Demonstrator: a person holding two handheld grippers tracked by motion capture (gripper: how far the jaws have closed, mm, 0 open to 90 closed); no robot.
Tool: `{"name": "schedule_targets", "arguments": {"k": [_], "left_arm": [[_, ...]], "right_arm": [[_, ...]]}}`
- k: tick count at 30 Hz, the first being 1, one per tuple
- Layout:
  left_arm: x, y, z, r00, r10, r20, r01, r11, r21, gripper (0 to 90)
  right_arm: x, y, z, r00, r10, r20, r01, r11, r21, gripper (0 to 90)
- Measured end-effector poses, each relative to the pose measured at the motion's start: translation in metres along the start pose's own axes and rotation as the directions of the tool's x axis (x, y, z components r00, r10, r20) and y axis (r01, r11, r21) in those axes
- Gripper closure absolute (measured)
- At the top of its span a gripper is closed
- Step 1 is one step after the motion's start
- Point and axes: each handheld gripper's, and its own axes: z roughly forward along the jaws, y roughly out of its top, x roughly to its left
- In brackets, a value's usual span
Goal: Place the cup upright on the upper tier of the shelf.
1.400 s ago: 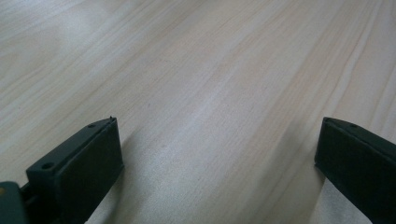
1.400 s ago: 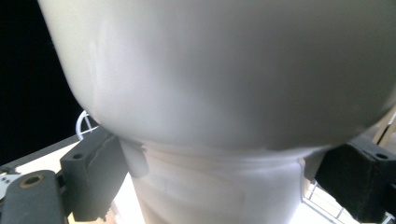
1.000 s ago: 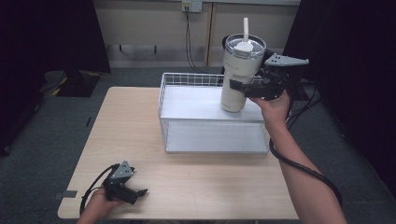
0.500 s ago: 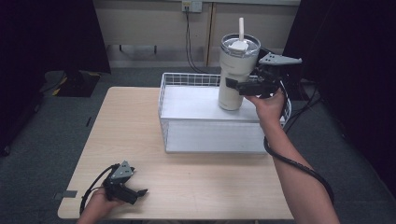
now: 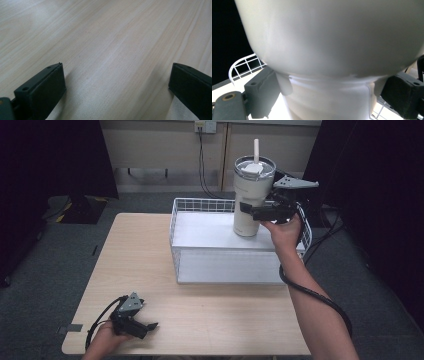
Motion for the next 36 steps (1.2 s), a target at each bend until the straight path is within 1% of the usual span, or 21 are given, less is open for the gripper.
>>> {"name": "schedule_targets", "arguments": {"k": [9,12,17,19,23,28,31,33,36], "left_arm": [[0.000,0.000,0.000,1.0000,0.000,0.000,0.000,1.0000,0.000,0.1],[0.000,0.000,0.000,1.0000,0.000,0.000,0.000,1.0000,0.000,0.1],[0.000,0.000,0.000,1.0000,0.000,0.000,0.000,1.0000,0.000,0.1],[0.000,0.000,0.000,1.0000,0.000,0.000,0.000,1.0000,0.000,0.1],[0.000,0.000,0.000,1.0000,0.000,0.000,0.000,1.0000,0.000,0.1],[0.000,0.000,0.000,1.0000,0.000,0.000,0.000,1.0000,0.001,0.1],[0.000,0.000,0.000,1.0000,0.000,0.000,0.000,1.0000,0.000,0.1],[0.000,0.000,0.000,1.0000,0.000,0.000,0.000,1.0000,0.000,0.1],[0.000,0.000,0.000,1.0000,-0.001,0.002,0.001,1.0000,0.000,0.1]], "right_arm": [[0.000,-0.004,0.005,0.9999,-0.009,0.012,0.009,1.000,0.003,10.2],[0.000,-0.005,0.004,0.9999,0.000,0.012,0.000,1.000,-0.004,10.2],[-0.001,-0.007,0.004,0.9999,0.002,0.011,-0.002,1.000,-0.015,10.0],[-0.001,-0.007,0.003,0.9999,0.005,0.012,-0.005,1.000,-0.012,9.9],[-0.001,-0.008,0.002,0.9999,-0.006,0.014,0.006,1.000,-0.007,9.6],[-0.002,-0.009,-0.002,0.9999,-0.011,-0.002,0.011,1.000,0.006,9.3],[-0.001,-0.008,-0.003,0.9993,-0.036,0.008,0.036,0.999,0.023,9.3],[-0.001,-0.010,-0.003,0.9996,-0.028,0.008,0.028,1.000,0.013,9.3],[-0.001,-0.013,-0.004,0.9991,-0.040,0.014,0.039,0.999,0.011,8.7]]}}
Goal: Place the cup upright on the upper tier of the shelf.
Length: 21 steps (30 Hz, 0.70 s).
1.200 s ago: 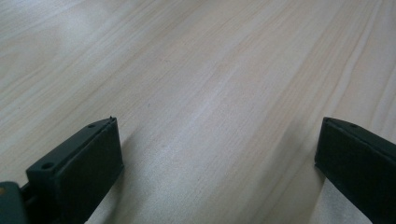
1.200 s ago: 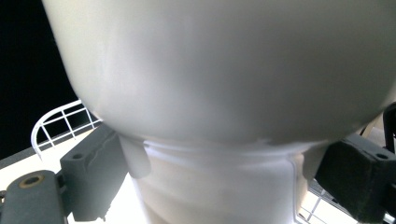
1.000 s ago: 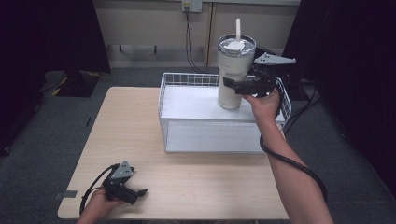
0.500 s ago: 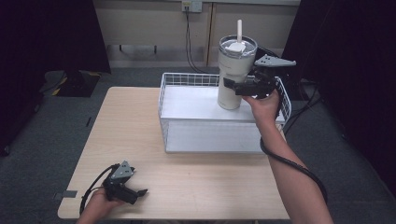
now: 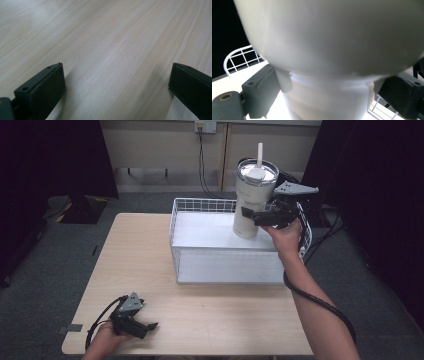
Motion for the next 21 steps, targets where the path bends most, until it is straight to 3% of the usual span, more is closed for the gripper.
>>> {"name": "schedule_targets", "arguments": {"k": [7,11,15,21], "left_arm": [[0.000,0.000,0.000,1.0000,-0.006,0.002,0.006,1.0000,-0.002,0.1],[0.000,0.000,0.000,1.0000,0.001,-0.002,-0.001,1.0000,0.000,0.1],[0.000,0.000,0.000,1.0000,0.001,-0.003,-0.001,1.0000,0.000,0.1],[0.000,0.000,0.000,1.0000,-0.002,0.000,0.002,1.0000,-0.001,0.1]], "right_arm": [[0.002,-0.006,-0.001,0.9998,-0.014,0.017,0.014,0.999,0.039,8.8],[0.004,-0.007,-0.005,0.9983,-0.046,0.034,0.044,0.997,0.069,9.2],[0.003,-0.012,-0.013,0.9996,-0.024,0.016,0.023,0.997,0.068,9.0],[0.006,-0.018,-0.028,0.9991,-0.043,0.000,0.043,0.996,0.078,9.0]]}}
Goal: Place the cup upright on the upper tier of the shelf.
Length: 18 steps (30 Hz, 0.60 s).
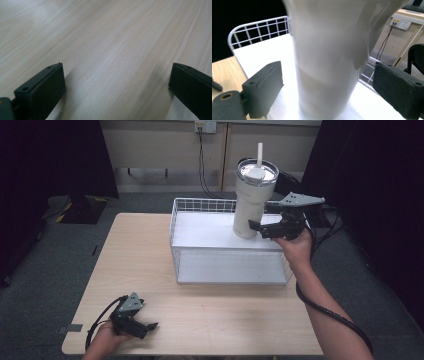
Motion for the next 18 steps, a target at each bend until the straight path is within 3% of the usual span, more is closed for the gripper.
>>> {"name": "schedule_targets", "arguments": {"k": [18], "left_arm": [[0.000,0.000,0.000,1.0000,0.000,-0.002,0.000,1.0000,0.002,0.1]], "right_arm": [[0.023,-0.021,-0.036,0.9977,-0.040,-0.055,0.040,0.999,-0.004,9.3]]}}
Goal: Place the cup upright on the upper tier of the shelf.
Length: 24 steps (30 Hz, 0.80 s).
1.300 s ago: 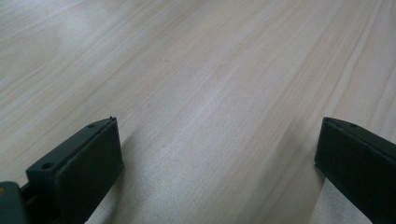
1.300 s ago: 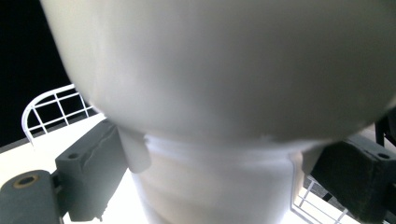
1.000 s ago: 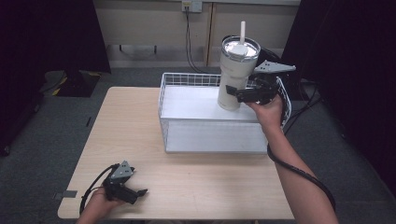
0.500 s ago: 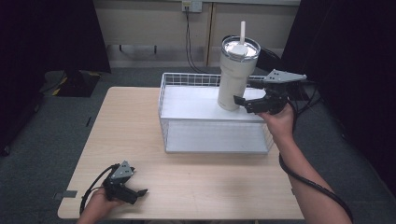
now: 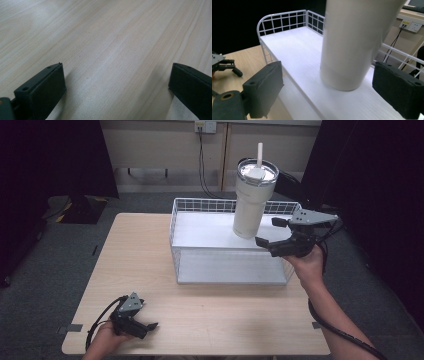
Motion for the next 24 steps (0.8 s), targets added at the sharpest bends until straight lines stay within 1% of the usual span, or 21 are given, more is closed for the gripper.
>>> {"name": "schedule_targets", "arguments": {"k": [1,4,7,12,15,18,20,24], "left_arm": [[0.000,0.000,0.000,1.0000,0.000,0.000,0.000,1.0000,0.000,0.1],[0.000,0.000,0.000,1.0000,0.000,0.000,0.000,1.0000,0.000,0.1],[0.000,0.000,0.000,1.0000,0.000,0.000,0.000,1.0000,0.000,0.1],[0.000,0.000,0.000,1.0000,0.000,0.000,0.000,1.0000,0.000,0.1],[0.000,0.000,0.000,1.0000,0.000,0.000,0.000,1.0000,0.000,0.1],[0.000,0.000,0.000,1.0000,0.000,0.000,0.000,1.0000,0.000,0.1],[0.000,0.000,0.000,1.0000,0.000,0.000,0.000,1.0000,0.000,0.1],[0.000,0.000,0.000,1.0000,0.000,0.000,0.000,1.0000,0.000,0.1]], "right_arm": [[0.002,-0.001,-0.001,1.0000,-0.007,0.001,0.007,1.000,0.004,9.3],[0.007,-0.006,-0.002,0.9998,-0.008,-0.018,0.008,1.000,0.008,9.3],[0.013,-0.010,-0.004,0.9993,-0.019,-0.031,0.019,1.000,0.011,9.3],[0.020,-0.020,-0.004,0.9987,-0.026,-0.043,0.027,0.999,0.024,9.3],[0.023,-0.026,-0.006,0.9983,-0.013,-0.057,0.014,1.000,0.015,9.3],[0.025,-0.031,-0.007,0.9969,0.021,-0.076,-0.021,1.000,-0.004,9.3],[0.026,-0.033,-0.007,0.9969,0.014,-0.078,-0.014,1.000,0.000,9.3],[0.028,-0.039,-0.006,0.9957,0.019,-0.091,-0.019,1.000,0.005,9.3]]}}
